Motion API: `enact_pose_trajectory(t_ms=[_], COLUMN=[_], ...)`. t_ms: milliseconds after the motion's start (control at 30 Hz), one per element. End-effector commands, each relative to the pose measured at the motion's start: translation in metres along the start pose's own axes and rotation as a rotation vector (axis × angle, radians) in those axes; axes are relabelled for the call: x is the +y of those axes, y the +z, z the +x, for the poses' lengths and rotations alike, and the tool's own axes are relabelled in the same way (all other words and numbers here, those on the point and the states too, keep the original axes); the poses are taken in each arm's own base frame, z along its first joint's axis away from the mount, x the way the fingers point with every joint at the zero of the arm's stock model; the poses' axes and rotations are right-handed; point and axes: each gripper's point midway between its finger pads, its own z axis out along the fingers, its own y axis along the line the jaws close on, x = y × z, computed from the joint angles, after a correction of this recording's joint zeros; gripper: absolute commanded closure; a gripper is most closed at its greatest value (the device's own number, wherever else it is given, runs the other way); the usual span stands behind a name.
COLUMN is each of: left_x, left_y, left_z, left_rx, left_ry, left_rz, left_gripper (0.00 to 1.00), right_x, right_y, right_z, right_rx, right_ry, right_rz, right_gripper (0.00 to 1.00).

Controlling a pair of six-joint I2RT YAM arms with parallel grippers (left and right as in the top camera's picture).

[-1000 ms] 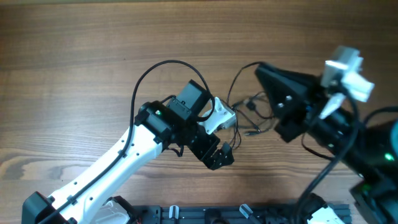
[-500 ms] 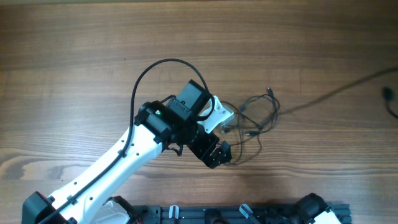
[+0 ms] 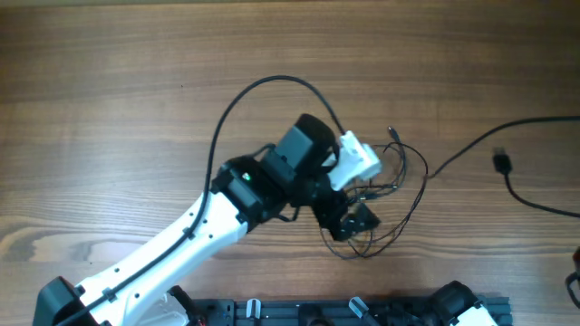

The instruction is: Untangle cables

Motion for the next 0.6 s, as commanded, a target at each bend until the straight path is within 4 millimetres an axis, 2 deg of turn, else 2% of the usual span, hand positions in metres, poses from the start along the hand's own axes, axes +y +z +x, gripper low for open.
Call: enact_pose_trajectory(t_ms=[0,233,333,367,400,433,467,533,567], left_x=[-0.028,-0.040,-0.042,-0.041,-0.040,-0.038,-0.036,-0.028,-0.014], left_y=[0.008,-0.001,-0.002,0.001,0.003,0.006,0.009,0.012,0.010], left_z=[-0.032,-0.093,-0.117,-0.122,-0.124,-0.124,-0.121,-0.115,-0.111], left_rx=[-0.119,-0.369,-0.474,-0.493,-0.501,-0.499,-0.486,-0.455,-0.434], left_ry=[0.136,0.289,0.344,0.342,0.322,0.301,0.292,0.265,0.230], left_rz=[0.061,0.028,0.032,0.036,0.043,0.048,0.047,0.020,-0.043], left_gripper=[0.03,0.04,0.13,0.26,0.47,0.77,0.96,0.96,0.96], right_x=[0.002,0.007,0.007,0.007,0.006,0.006,0.005,0.004,-0.001], right_y=[0.003,0.002,0.001,0.001,0.001,0.001,0.001,0.000,0.000], right_z=[0.007,0.025,0.030,0.032,0.033,0.035,0.036,0.039,0.040], right_rx=[0.028,0.108,0.129,0.136,0.142,0.148,0.153,0.163,0.168], right_ry=[0.003,0.005,0.005,0.005,0.006,0.005,0.004,0.001,-0.001], right_rz=[-0.017,-0.054,-0.057,-0.055,-0.053,-0.050,-0.049,-0.044,-0.015], right_gripper=[0.96,0.96,0.96,0.96,0.96,0.96,0.96,0.96,0.96])
